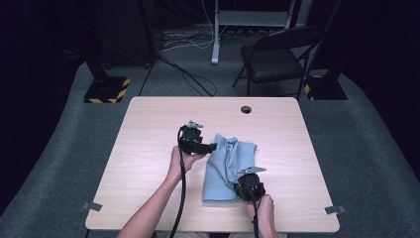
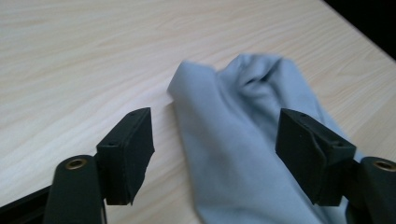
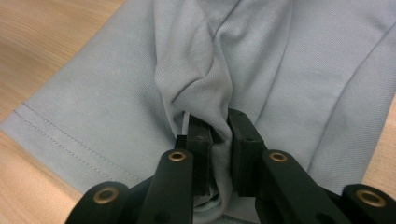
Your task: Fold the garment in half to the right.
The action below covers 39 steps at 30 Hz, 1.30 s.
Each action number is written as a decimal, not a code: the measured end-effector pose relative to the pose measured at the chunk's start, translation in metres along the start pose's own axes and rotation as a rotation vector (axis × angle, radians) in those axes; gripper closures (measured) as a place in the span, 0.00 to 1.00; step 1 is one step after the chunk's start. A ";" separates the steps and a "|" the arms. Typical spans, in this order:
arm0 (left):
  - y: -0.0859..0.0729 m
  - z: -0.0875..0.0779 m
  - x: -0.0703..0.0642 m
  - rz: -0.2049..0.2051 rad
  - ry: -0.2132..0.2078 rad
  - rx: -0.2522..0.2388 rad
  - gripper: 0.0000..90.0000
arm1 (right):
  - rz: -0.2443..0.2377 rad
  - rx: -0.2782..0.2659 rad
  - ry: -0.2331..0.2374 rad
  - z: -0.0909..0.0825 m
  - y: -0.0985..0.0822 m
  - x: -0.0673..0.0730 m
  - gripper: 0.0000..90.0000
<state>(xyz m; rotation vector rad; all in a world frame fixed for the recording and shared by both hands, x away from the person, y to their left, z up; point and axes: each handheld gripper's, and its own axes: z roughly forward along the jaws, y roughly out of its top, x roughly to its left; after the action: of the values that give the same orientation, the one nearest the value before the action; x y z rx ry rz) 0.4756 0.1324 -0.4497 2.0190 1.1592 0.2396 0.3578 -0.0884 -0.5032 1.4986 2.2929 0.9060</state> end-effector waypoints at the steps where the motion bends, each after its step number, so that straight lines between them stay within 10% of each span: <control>1: -0.005 0.003 -0.001 0.006 0.013 0.018 0.27 | 0.001 -0.001 0.003 0.000 0.000 0.000 0.88; 7: -0.036 0.032 -0.013 0.079 0.099 0.141 0.26 | 0.029 -0.003 0.052 -0.012 0.000 -0.008 0.68; 14: -0.045 0.040 -0.015 0.090 0.125 0.154 0.26 | 0.057 -0.044 0.141 -0.043 0.012 -0.023 0.49; 23: -0.050 0.038 -0.015 0.082 0.132 0.140 0.26 | 0.051 -0.055 0.070 -0.017 0.034 -0.033 0.35; 39: -0.066 0.023 -0.012 0.080 0.133 0.129 0.28 | -0.003 -0.003 0.038 0.010 0.022 -0.033 0.77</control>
<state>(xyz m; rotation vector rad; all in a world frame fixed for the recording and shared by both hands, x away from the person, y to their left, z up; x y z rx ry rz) 0.4377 0.1290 -0.5091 2.1934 1.2029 0.3515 0.3936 -0.1084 -0.5014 1.4894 2.3187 0.9443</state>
